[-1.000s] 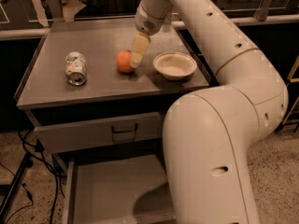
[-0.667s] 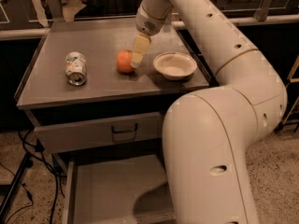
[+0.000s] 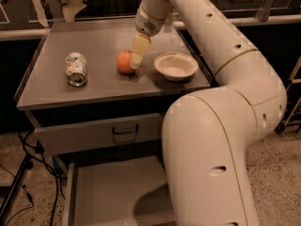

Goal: Place orange into middle drawer

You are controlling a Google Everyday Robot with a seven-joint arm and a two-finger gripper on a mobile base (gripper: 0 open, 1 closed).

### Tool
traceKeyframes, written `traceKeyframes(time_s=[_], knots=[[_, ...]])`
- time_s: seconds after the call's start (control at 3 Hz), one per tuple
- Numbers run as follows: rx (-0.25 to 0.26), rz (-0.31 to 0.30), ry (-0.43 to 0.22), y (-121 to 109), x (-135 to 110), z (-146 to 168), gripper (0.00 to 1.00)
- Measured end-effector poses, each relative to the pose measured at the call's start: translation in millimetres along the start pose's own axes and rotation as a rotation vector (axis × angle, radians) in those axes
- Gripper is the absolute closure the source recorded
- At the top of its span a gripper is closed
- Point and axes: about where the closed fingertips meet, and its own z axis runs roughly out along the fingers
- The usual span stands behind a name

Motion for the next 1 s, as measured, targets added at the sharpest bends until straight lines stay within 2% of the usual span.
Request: traceKeyframes(time_s=[0.33,0.67,1.0], knots=[[-0.026,-0.041,-0.014,13.1,-29.9,5.2,0.00],[-0.046,-0.066,-0.032,22.7,-46.4,6.0,0.00],[-0.046,-0.066,-0.032,22.7,-46.3,6.2,0.00]])
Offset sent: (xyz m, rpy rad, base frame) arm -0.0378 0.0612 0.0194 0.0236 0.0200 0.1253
